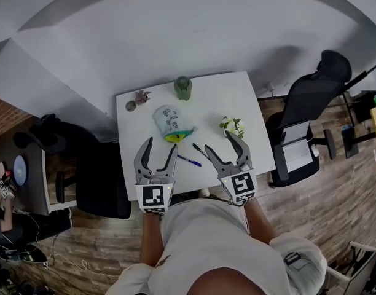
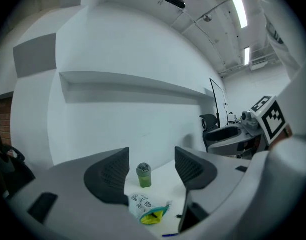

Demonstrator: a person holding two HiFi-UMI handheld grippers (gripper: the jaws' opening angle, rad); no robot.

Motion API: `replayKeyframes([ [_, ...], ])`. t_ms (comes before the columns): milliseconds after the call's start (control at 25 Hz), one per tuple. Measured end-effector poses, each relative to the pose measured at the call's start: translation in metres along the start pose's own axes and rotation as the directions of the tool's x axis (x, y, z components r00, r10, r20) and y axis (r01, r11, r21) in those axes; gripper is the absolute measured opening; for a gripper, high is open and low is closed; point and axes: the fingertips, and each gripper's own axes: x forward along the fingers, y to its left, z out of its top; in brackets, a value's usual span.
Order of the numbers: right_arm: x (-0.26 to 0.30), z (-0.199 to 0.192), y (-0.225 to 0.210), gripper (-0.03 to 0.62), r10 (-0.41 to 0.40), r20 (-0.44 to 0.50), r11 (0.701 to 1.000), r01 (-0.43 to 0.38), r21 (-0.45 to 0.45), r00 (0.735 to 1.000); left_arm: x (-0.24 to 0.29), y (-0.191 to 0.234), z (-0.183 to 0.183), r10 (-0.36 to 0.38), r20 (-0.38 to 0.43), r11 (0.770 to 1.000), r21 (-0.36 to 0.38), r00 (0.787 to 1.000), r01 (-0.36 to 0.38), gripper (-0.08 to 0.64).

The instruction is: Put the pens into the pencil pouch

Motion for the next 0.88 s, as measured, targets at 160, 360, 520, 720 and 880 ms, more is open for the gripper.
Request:
replayKeyframes([
  [160, 0.020, -0.009, -0.005, 0.298, -0.049, -0.043, 0.999, 0.049, -0.007, 0.998, 0.024, 0.011, -0.015, -0.074, -0.019, 0.997, -0.003, 0.997, 0.074, 0.281],
  [360, 0.037, -0.028, -0.004, 0.296, -0.109, -0.121, 0.994, 0.110, -0.002, 0.987, 0.049, 0.015, -0.038, -0.187, -0.043, 0.982, -0.018, 0.981, 0.187, 0.272],
  [520, 0.044, -0.046, 0.000, 0.293, -0.150, -0.183, 0.988, 0.151, -0.007, 0.972, 0.061, 0.009, -0.060, -0.295, -0.077, 0.956, -0.020, 0.952, 0.294, 0.268],
  [720, 0.041, -0.080, 0.001, 0.273, -0.189, -0.269, 0.980, 0.198, 0.005, 0.944, 0.067, -0.011, -0.088, -0.420, -0.121, 0.906, -0.004, 0.899, 0.423, 0.249],
  [880, 0.036, -0.103, 0.005, 0.265, -0.172, -0.331, 0.982, 0.190, 0.022, 0.928, 0.067, -0.023, -0.106, -0.459, -0.157, 0.887, -0.026, 0.874, 0.461, 0.244],
])
